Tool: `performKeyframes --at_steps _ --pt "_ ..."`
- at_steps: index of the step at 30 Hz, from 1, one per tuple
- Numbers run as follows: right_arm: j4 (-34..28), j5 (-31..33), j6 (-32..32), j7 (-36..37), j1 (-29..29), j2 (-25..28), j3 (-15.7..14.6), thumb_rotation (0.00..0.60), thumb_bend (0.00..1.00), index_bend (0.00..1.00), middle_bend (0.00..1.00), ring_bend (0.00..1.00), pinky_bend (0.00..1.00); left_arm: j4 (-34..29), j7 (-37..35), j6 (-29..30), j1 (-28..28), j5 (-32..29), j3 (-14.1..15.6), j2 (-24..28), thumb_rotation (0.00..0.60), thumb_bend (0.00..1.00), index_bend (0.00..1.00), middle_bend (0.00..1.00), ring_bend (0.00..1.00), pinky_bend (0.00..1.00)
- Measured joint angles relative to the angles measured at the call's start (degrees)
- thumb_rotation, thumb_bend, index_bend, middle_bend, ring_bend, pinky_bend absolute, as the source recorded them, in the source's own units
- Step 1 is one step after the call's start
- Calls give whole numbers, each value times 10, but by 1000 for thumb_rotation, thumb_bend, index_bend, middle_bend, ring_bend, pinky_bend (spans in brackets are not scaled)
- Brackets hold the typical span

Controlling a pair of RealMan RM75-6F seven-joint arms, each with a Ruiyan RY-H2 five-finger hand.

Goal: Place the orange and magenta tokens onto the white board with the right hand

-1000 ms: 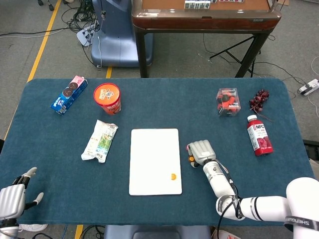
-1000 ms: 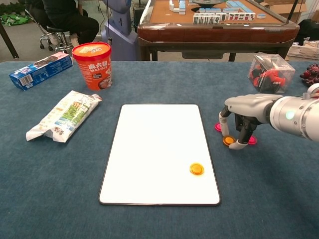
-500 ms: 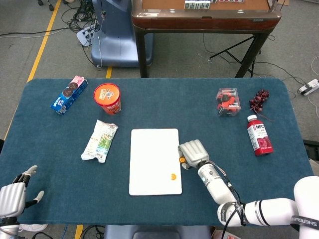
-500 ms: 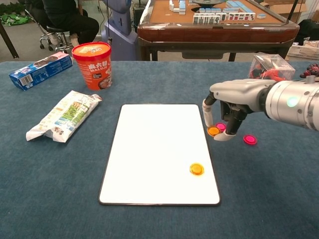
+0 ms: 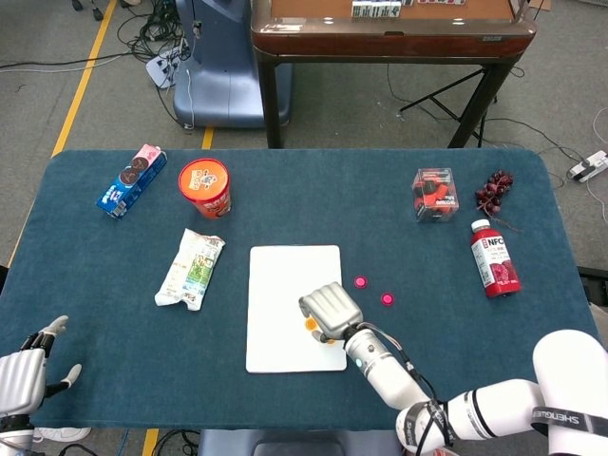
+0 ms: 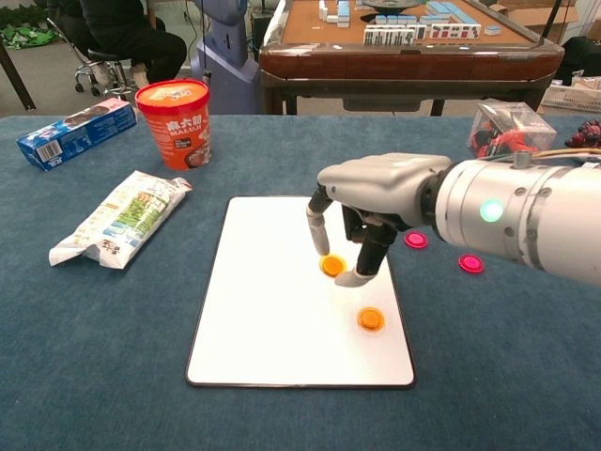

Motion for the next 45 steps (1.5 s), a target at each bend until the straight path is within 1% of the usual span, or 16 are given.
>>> performKeyframes --at_steps 9,14,17,22,24,27,30,34,39,45 --pt "21 7 -7 -5 10 -37 -10 600 248 520 1000 1000 1000 2 -3 0 -1 -2 -2 0 600 236 201 299 305 642" --pt "29 8 -5 -7 14 -53 -13 600 223 519 1000 1000 1000 -1 -6 1 0 0 -1 1 600 235 201 299 304 642" --pt "35 12 -3 -12 16 -57 -13 600 180 518 1000 1000 1000 -8 -12 0 2 -1 0 4 600 236 201 299 305 642" --pt "41 16 2 -12 17 -61 -13 600 53 487 1000 1000 1000 -8 -12 -1 2 -2 1 4 600 236 201 299 305 642" --pt "42 14 2 -10 15 -62 -14 600 23 479 1000 1000 1000 -8 -12 -1 3 -2 1 4 600 236 201 299 305 642" --pt "44 12 3 -6 12 -61 -17 600 6 476 1000 1000 1000 -9 -11 -1 3 -1 2 4 600 236 201 299 305 642" --pt "43 8 6 1 7 -54 -18 600 11 475 1000 1000 1000 -9 -10 -1 4 -2 3 4 600 236 201 299 304 643" --pt "40 7 13 5 -2 -34 -21 600 52 475 1000 1000 1000 -10 -11 -1 3 -2 2 4 600 236 201 299 304 643" --pt "33 9 23 11 -18 10 -30 600 117 475 1000 1000 1000 -11 -10 -1 2 0 0 3 600 236 201 299 305 643" --pt "32 23 28 20 -41 70 -48 600 124 475 1000 1000 1000 -17 -4 -2 -1 1 -1 3 600 236 201 299 305 643"
